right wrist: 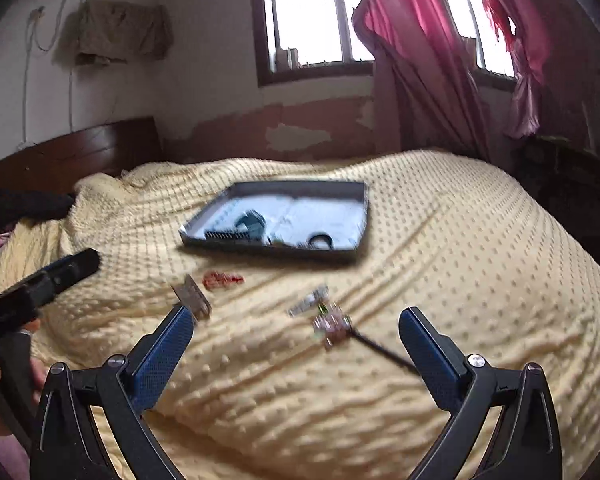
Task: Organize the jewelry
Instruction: 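Open both tools to release the items and lift them out of the tray, then grasp the beige claw clip with the left tool while the right tool grasps the pink flower hairpin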
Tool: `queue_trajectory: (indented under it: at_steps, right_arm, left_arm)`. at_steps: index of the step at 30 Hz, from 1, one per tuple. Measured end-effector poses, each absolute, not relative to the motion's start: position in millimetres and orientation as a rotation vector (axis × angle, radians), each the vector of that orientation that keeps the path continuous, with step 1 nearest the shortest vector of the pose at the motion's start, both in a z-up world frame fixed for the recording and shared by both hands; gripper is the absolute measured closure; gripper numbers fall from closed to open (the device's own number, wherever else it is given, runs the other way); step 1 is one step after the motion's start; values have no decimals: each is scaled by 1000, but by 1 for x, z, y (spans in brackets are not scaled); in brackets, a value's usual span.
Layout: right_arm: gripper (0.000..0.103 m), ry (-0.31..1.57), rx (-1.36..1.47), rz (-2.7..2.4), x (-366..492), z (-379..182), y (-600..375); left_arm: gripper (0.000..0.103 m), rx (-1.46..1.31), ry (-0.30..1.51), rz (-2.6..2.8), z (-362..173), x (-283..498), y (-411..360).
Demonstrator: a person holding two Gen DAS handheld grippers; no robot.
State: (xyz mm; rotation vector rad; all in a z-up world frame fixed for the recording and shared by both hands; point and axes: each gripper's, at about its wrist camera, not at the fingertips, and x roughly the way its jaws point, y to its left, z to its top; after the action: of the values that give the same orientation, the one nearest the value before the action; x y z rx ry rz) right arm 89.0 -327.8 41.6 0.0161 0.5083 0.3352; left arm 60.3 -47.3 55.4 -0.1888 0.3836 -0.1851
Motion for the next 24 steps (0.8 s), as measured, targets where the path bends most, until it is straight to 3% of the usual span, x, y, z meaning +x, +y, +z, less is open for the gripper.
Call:
queue_trajectory:
  at_steps: [12, 24]
  right_arm:
    - [0, 725, 170, 305, 117, 9, -350]
    - [0, 788, 253, 349, 126, 10, -362]
  left_arm:
    - [2, -204, 624, -62, 16, 48, -50]
    - [2, -208, 720, -141, -6, 85, -40]
